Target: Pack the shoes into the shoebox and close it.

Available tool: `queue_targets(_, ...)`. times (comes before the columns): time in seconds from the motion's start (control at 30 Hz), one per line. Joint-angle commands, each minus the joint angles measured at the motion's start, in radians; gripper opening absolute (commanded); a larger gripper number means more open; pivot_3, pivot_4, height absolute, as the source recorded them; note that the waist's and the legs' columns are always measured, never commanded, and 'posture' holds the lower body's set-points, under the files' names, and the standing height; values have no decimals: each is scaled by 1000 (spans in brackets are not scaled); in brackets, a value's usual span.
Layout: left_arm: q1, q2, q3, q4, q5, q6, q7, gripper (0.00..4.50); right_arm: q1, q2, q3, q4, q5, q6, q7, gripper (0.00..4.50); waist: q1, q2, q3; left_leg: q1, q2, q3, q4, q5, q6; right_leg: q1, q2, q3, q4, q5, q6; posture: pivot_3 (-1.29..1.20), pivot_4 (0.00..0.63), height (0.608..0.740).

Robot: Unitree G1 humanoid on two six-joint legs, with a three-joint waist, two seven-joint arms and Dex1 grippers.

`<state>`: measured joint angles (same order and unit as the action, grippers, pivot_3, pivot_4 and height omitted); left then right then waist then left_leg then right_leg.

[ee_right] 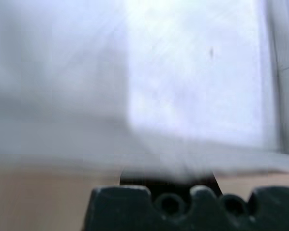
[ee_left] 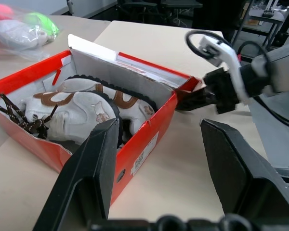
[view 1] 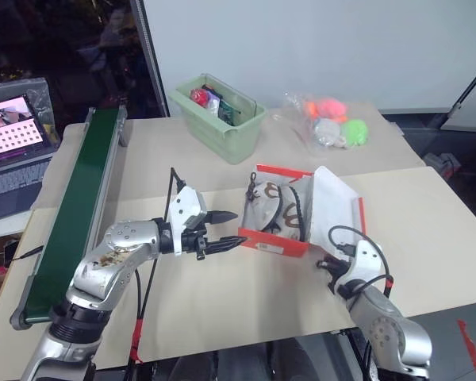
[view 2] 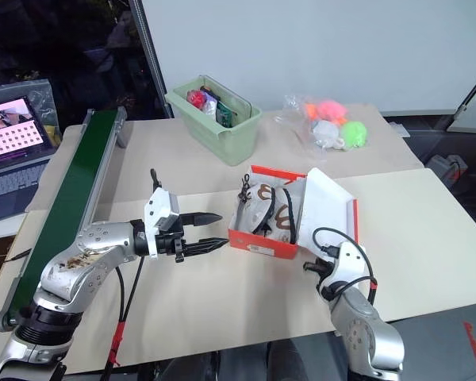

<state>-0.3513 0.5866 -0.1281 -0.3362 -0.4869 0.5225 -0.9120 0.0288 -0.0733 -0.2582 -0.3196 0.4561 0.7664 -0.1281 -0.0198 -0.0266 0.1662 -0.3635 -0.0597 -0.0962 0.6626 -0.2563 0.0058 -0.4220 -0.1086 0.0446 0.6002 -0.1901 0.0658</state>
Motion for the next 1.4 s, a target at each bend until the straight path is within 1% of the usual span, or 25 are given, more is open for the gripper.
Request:
queue_targets(0.03,-27,-1,14,-13,0,-12,-3,2873,-30,68,-99,36,14,-123,-47,50,1,0,0,0,0,0,0,0,0,-1,0,0,1,3,-5,0,150,740)
queue_targets(0.07,-30,0,14,-10,0,-11,-4,2873,-38,93,-114,40,28,-144,-49,50,2,0,0,-1,-1,0,0,0,0,-1,0,0,1,5,-7,0,150,740)
queue_targets(0.2,-39,2,12,-6,1,-9,-8,2873,-61,165,-157,44,74,-203,-52,50,1,2,1,-2,-1,-1,-1,0,0,-3,0,0,2,5,-8,0,150,740)
queue_targets(0.33,-46,3,11,-10,-1,-1,-8,2873,-73,231,-178,18,174,-283,-29,50,-3,4,1,-1,-1,-2,-1,0,0,-2,0,0,3,5,-8,0,150,740)
queue_targets(0.5,-45,6,16,-15,-4,7,-4,2873,-82,248,-167,-10,298,-373,9,50,-19,4,1,-1,-1,-2,-1,0,0,-2,0,0,3,4,-8,0,150,740)
queue_targets(0.63,-41,14,31,-25,-8,20,6,2873,-75,239,-128,-20,365,-414,46,50,-26,4,1,0,-1,-3,-1,0,0,-2,0,0,4,4,-8,0,150,740)
queue_targets(0.83,-29,30,65,-57,-23,52,34,2873,-76,187,-63,-35,406,-403,99,50,-27,5,1,0,0,-3,-1,0,0,-3,0,1,6,4,-8,0,150,740)
queue_targets(0.93,-19,51,109,-85,-42,90,59,2873,-78,119,-2,-68,379,-368,135,50,-27,5,1,1,0,-4,-1,0,0,-3,0,1,7,4,-8,0,150,740)
queue_targets(1.03,11,84,163,-129,-72,131,75,2873,-97,28,71,-119,335,-313,176,50,-29,5,2,1,0,-5,-1,-1,0,-3,0,1,8,3,-8,0,150,740)
queue_targets(1.13,36,103,183,-156,-84,148,81,2873,-118,-35,109,-157,338,-274,202,50,-25,5,2,1,-1,-4,-1,-1,0,-4,0,1,8,3,-8,0,150,740)
queue_targets(1.2,44,108,184,-164,-88,151,85,2873,-133,-85,143,-166,313,-242,221,50,-24,5,2,1,-1,-4,-1,-1,0,-3,0,1,8,3,-8,0,150,740)
queue_targets(1.33,49,110,186,-171,-88,157,92,2873,-192,-157,176,-169,294,-188,243,50,-20,5,2,1,-2,-2,-1,-1,0,-2,0,0,8,2,-8,0,150,740)
queue_targets(1.4,44,107,185,-170,-87,159,97,2873,-272,-199,213,-156,271,-116,235,50,-21,5,2,1,-2,-2,-1,-1,0,-3,0,1,8,2,-8,0,150,740)
